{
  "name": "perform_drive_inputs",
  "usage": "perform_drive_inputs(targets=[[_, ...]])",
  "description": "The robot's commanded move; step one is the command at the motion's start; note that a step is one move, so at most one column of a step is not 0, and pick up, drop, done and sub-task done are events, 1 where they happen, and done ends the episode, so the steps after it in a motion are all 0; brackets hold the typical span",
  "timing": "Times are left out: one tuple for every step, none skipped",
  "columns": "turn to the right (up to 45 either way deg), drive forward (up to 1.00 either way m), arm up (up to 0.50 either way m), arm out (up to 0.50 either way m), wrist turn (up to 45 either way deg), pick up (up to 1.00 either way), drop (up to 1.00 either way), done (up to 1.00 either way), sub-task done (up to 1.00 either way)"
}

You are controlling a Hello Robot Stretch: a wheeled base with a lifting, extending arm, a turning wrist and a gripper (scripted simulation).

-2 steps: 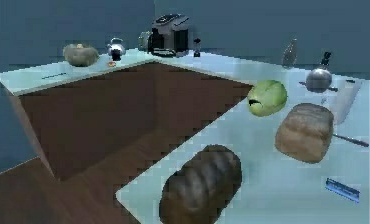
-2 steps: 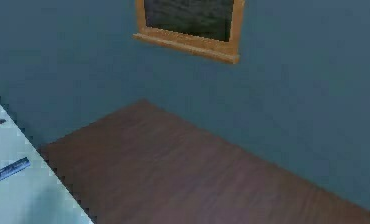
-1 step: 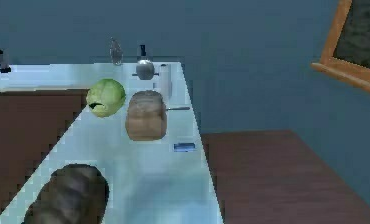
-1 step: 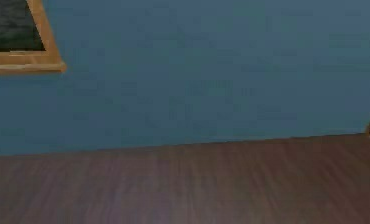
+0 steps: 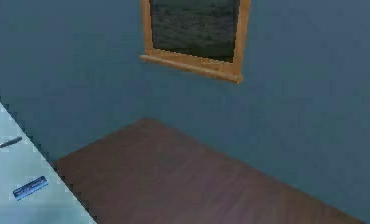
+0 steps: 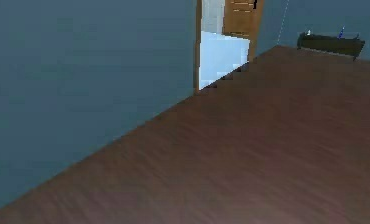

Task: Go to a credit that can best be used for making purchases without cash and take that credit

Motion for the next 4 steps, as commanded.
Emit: perform_drive_inputs(targets=[[36.0, 0.00, 0.00, 0.00, 0.0, 0.00, 0.00, 0.00, 0.00], [0.0, 0.20, 0.00, 0.00, 0.0, 0.00, 0.00, 0.00, 0.00], [-36.0, 0.00, 0.00, 0.00, 0.0, 0.00, 0.00, 0.00, 0.00], [0.0, 0.10, 0.00, 0.00, 0.0, 0.00, 0.00, 0.00, 0.00]])
